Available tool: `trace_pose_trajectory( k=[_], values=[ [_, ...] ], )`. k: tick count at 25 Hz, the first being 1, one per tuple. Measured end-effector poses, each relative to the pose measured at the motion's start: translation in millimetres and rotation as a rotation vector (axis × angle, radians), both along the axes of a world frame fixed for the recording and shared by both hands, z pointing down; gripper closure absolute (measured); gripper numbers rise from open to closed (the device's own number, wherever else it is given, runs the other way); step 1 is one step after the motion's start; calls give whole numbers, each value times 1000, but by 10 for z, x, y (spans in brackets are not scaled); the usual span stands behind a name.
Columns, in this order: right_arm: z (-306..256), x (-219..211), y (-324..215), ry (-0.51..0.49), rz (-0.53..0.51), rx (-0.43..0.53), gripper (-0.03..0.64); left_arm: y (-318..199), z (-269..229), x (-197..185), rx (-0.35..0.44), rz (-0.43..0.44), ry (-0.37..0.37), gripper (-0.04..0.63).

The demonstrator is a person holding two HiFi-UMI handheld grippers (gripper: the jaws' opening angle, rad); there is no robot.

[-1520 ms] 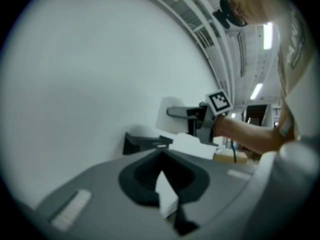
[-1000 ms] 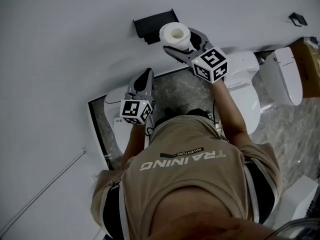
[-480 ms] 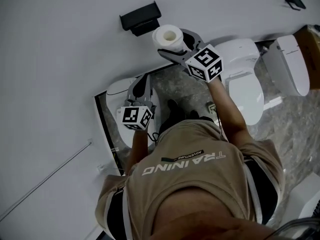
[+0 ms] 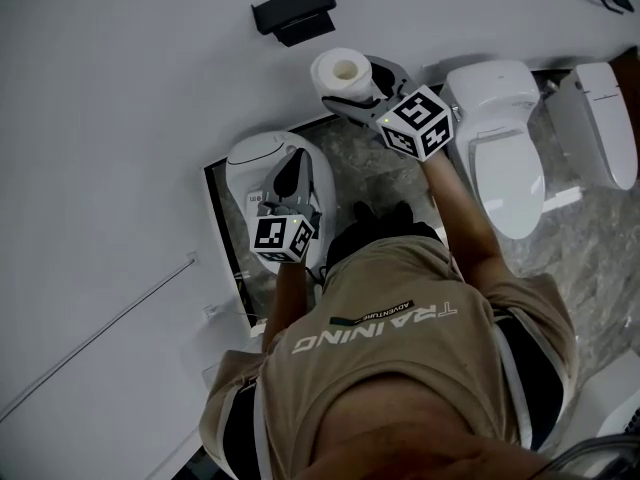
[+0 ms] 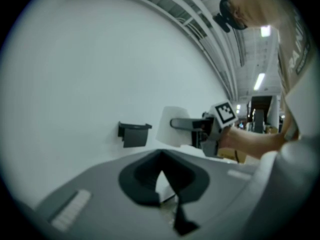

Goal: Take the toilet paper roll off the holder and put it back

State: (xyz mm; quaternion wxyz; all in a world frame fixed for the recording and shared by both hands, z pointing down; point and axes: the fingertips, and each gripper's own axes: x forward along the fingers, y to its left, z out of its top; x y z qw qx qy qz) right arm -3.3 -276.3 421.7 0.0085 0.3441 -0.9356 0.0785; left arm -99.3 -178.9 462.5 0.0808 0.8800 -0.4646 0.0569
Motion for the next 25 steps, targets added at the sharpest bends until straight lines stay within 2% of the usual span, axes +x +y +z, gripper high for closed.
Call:
trace_pose_trajectory(
  k=[9,12,20,25],
  values=[
    [-253,-123,-403,61,110,67,270,-137,-87,-70,56,68,61,592],
    [-315,-176,-610,51,161,75,270,-166,-108,-114,56,85,81,592],
    [-428,-315,-1367,24,202,78,270,-359,-193,-158,97,121,54,592],
    [-509,-346,-1919,76,225,90,270,-421,-203,-186,82,105,58,592]
  ],
)
